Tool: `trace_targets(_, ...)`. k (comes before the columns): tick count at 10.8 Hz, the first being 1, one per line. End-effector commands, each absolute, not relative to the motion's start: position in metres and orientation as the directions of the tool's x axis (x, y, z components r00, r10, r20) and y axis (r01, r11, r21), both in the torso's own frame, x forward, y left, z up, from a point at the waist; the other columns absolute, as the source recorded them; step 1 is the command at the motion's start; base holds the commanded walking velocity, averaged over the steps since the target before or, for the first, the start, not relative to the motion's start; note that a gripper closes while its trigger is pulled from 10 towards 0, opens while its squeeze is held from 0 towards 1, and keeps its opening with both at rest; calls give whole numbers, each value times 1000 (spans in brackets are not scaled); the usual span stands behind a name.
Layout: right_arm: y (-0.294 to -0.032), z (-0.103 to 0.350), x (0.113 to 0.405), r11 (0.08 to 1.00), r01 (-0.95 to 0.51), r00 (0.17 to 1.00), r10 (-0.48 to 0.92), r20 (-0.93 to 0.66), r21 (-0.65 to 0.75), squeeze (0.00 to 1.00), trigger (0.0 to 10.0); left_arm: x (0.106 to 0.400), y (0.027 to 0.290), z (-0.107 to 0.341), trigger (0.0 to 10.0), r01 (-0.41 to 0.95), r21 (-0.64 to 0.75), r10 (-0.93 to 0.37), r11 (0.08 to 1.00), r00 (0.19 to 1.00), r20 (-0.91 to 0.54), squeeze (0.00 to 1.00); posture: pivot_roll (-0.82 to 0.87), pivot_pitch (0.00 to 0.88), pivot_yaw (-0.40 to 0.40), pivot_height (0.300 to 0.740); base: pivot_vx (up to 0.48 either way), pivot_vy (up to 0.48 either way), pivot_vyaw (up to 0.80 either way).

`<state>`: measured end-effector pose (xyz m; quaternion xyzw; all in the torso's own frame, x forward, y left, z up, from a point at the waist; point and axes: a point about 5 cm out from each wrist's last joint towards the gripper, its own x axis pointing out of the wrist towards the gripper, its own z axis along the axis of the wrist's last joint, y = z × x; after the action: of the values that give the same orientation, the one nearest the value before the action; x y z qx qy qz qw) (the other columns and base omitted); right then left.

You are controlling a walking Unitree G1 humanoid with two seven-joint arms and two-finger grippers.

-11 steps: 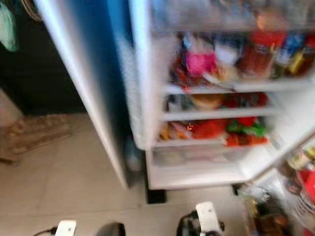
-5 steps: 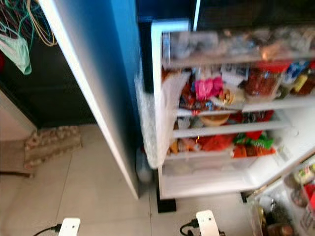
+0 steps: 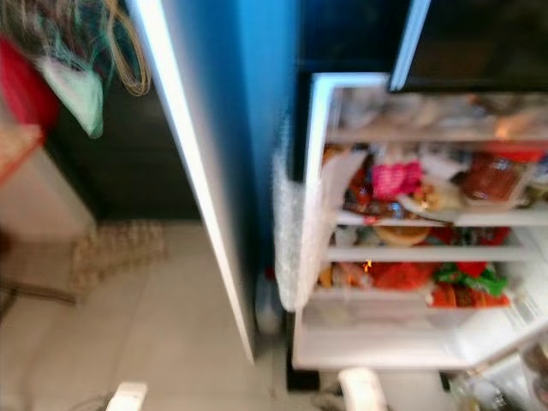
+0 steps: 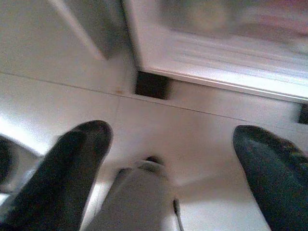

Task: Restocking fridge

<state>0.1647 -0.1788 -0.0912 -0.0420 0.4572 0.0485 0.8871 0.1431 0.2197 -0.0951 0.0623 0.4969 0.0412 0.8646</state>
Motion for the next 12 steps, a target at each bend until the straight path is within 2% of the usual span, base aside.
trace_targets(1, -187, -94, 157, 993, -108, 557, 22, -830, -46, 0, 10000, 149, 213, -94, 10000, 14, 140, 113, 990, 516, -849, 0, -67, 0, 53, 740, 0, 0, 0)
trace_targets(2, -187, -93, 158, 995, -91, 562, 12, -827, -47, 0, 10000, 150, 213, -94, 10000, 15, 139, 111, 990, 520, -847, 0, -70, 12, 52, 740, 0, -375, 0)
trace_targets(4, -187, -93, 159, 995, -90, 567, 8, -824, -52, 0, 10000, 151, 213, -93, 10000, 15, 135, 108, 991, 522, -846, 0, -72, 39, 53, 740, 0, 0, 0)
trace_targets(12, -187, -92, 161, 994, -82, 567, -14, -823, -73, 0, 10000, 154, 217, -91, 10000, 15, 146, 116, 989, 527, -842, 0, -70, 107, 69, 740, 0, 417, 0)
